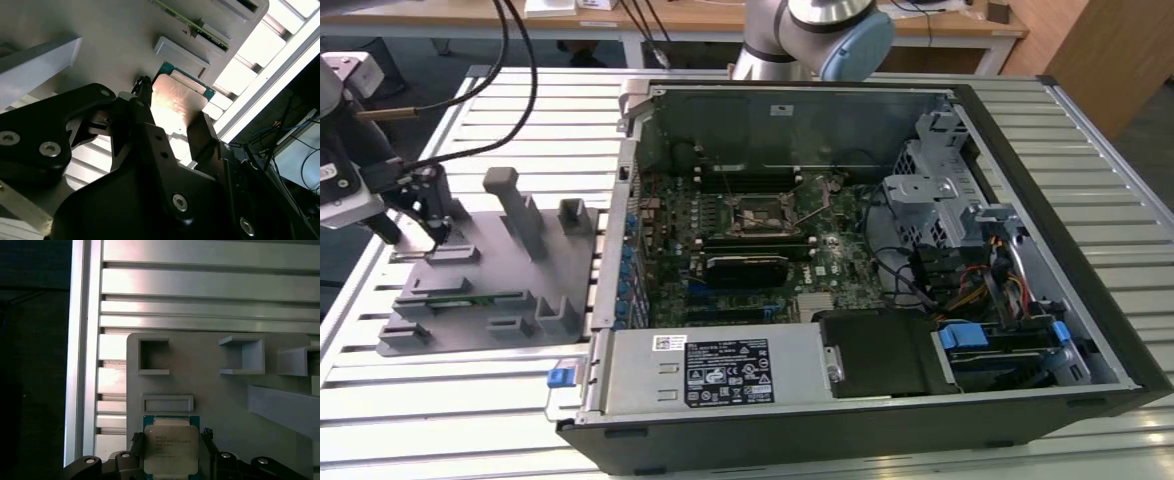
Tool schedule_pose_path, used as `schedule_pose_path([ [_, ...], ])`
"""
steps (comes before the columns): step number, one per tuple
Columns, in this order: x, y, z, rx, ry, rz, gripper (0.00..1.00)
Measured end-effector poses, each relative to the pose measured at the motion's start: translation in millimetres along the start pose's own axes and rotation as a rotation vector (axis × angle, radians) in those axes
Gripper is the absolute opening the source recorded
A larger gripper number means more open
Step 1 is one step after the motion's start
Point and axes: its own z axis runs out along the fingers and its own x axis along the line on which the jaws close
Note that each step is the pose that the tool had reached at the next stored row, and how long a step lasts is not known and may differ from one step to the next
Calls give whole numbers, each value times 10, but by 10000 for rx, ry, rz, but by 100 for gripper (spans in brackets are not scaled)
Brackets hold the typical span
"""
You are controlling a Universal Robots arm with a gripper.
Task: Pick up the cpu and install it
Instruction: 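Pick up the cpu and move it towards the insertion slot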
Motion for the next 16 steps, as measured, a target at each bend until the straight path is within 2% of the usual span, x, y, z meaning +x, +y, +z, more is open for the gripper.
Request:
schedule_pose_path([
  [7, -3, 6, -177, 0, 0, 0, 53],
  [16, -3, 6, -182, 1, 0, 0, 53],
])
